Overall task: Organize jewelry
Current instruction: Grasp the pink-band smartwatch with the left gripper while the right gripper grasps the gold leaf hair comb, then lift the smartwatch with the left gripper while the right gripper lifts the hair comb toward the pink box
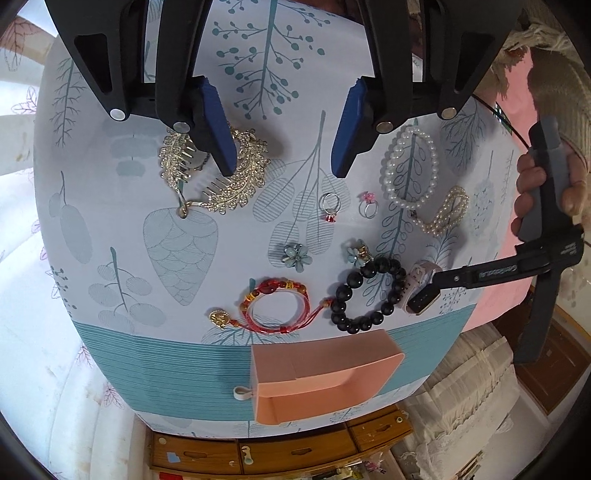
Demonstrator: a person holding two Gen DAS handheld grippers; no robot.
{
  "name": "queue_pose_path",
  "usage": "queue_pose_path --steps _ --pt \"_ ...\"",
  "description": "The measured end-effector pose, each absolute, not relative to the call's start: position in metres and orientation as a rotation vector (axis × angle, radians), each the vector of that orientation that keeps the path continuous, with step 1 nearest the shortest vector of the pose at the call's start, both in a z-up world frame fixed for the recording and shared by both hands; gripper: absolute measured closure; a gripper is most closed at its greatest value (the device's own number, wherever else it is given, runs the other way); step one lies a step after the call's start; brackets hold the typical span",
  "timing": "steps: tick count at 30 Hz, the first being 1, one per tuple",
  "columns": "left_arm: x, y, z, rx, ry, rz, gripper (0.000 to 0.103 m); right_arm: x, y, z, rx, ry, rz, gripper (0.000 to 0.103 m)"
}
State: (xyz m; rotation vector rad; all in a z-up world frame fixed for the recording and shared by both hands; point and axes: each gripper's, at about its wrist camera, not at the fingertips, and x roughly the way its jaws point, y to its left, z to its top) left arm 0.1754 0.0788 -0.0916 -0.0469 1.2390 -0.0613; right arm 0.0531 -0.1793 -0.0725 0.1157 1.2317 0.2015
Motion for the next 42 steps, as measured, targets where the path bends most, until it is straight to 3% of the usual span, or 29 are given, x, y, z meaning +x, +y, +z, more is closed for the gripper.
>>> queue_pose_path --steps 7,10,12,15,22,26,35,38,42 --pt "0.187 0.067 -0.099 -0.007 1.27 -0.033 0.057 0.056 -0.185 -0.078 0.146 1.239 0.196 0.056" --pt "0.188 0.062 -0.097 0.009 1.265 -0.032 0.075 0.057 -0.188 -0.082 0.147 1.25 0.179 0.059" --pt "0.19 0.061 -0.097 0.015 1.265 -0.037 0.092 0.058 -0.189 -0.083 0.138 1.251 0.165 0.059" --pt "0.191 0.058 -0.097 0.03 1.263 -0.039 0.1 0.06 -0.188 -0.088 0.114 1.264 0.144 0.06" --pt "0.169 0.062 -0.082 -0.007 1.222 -0.063 0.101 0.063 -0.173 -0.094 -0.001 1.267 0.12 0.065" --pt "0.162 0.067 -0.071 -0.038 1.2 -0.086 0.101 0.063 -0.169 -0.095 -0.059 1.266 0.1 0.075" --pt "0.138 0.061 -0.041 -0.051 1.159 -0.128 0.101 0.056 -0.175 -0.083 -0.018 1.233 0.124 0.077" --pt "0.138 0.06 -0.03 -0.05 1.141 -0.138 0.101 0.055 -0.177 -0.07 0.003 1.208 0.141 0.103" --pt "0.139 0.057 -0.014 -0.036 1.111 -0.141 0.101 0.058 -0.173 -0.054 0.004 1.152 0.167 0.103"
